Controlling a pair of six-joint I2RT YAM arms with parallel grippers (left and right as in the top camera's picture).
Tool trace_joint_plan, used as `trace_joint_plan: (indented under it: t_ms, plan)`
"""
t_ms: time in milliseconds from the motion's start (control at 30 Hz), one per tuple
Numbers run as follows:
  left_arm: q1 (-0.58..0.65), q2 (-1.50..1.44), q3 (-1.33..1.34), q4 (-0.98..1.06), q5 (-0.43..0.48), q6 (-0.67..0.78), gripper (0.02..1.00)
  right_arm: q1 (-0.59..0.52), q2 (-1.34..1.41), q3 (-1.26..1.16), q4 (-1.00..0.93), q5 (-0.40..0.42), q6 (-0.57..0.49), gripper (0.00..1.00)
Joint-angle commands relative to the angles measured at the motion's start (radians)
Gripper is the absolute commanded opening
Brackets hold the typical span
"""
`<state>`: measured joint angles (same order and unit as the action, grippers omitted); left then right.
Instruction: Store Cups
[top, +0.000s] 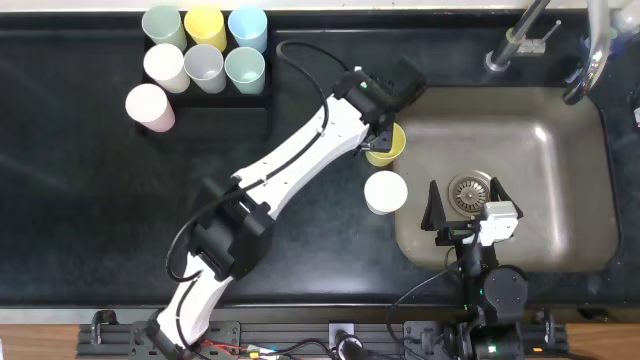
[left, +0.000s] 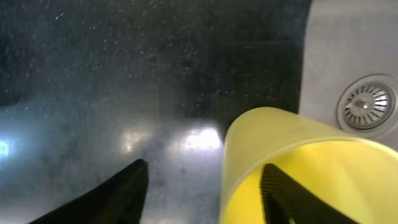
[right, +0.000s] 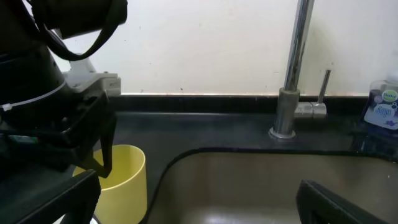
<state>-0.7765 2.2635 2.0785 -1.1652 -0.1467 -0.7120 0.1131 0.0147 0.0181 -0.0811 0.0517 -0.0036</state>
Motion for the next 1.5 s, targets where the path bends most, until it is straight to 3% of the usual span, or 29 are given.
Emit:
trace_joint_plan:
  t_ms: [33, 500, 800, 1000, 1233, 1500]
  plan:
    - [0.004, 0.016, 0.015, 0.029, 0.012, -0.011, 0.507, 0.005, -0.01, -0.013, 0.006, 0.0, -0.003, 1.0]
    - [0.009, 0.028, 0.015, 0.061, 0.053, 0.008, 0.038, 0.005, -0.01, -0.013, 0.006, 0.0, -0.003, 0.998]
    - [0.044, 0.003, 0.026, 0.024, 0.076, 0.029, 0.036, 0.005, -0.01, -0.013, 0.006, 0.0, -0.003, 0.996]
    - [0.118, -0.085, 0.098, -0.078, -0.05, -0.04, 0.036, 0.005, -0.01, -0.013, 0.006, 0.0, -0.004, 0.993]
    - [0.252, -0.172, 0.162, -0.314, -0.169, -0.356, 0.036, 0.005, -0.01, -0.013, 0.006, 0.0, -0.003, 0.998]
    - [0.386, -0.186, 0.16, -0.528, -0.169, -0.821, 0.036, 0.005, -0.01, -0.013, 0.006, 0.0, -0.004, 0.998]
